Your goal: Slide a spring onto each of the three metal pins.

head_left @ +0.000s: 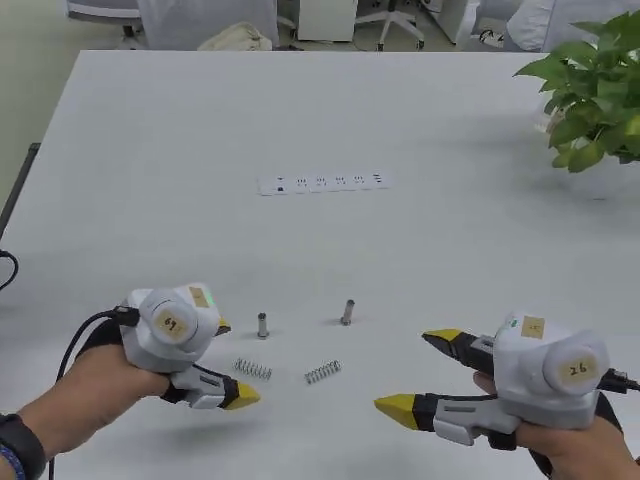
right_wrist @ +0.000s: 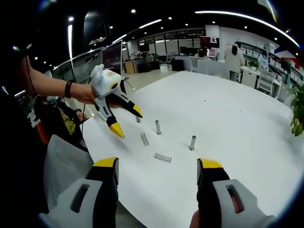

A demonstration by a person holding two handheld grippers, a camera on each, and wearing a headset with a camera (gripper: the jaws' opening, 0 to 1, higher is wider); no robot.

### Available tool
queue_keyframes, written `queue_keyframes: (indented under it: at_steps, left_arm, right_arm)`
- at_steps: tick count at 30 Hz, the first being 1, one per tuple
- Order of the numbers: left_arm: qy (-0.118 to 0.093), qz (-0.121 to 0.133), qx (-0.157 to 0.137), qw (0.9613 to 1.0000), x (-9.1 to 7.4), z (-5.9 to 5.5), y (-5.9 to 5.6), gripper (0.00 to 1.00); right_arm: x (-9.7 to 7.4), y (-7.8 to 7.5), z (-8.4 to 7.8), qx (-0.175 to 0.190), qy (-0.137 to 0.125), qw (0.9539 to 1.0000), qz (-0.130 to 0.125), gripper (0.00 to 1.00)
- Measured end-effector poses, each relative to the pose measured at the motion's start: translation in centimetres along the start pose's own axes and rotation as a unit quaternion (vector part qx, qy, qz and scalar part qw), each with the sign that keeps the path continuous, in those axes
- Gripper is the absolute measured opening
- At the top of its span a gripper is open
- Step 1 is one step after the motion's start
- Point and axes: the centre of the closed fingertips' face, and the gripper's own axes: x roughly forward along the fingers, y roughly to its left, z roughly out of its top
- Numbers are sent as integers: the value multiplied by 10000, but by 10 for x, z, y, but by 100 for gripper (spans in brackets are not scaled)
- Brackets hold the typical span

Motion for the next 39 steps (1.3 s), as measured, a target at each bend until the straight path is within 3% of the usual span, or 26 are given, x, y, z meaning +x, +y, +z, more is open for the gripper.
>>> queue_keyframes:
  at_steps: [7,12,16,29,39]
  left_arm:
    - [172,-175,-12,9997,24,-7,3,55]
    - [230,-311,-424,9984,41,-17,3,55]
    - [293,-312,-453,9981,47,-24,0,54]
    - [544,-445,-470,9964,46,-50,-16,49]
    - [529,-342,-424,9971,41,-58,-15,42]
  right_arm:
    - [0,1,0,45,16,10000,12,65]
    - [0,2,-2,43,65,10000,7,65]
    - [-2,1,-3,61,72,10000,-11,65]
    - [-1,1,-4,111,67,9999,-31,64]
    - [0,2,-2,126,14,9999,-41,64]
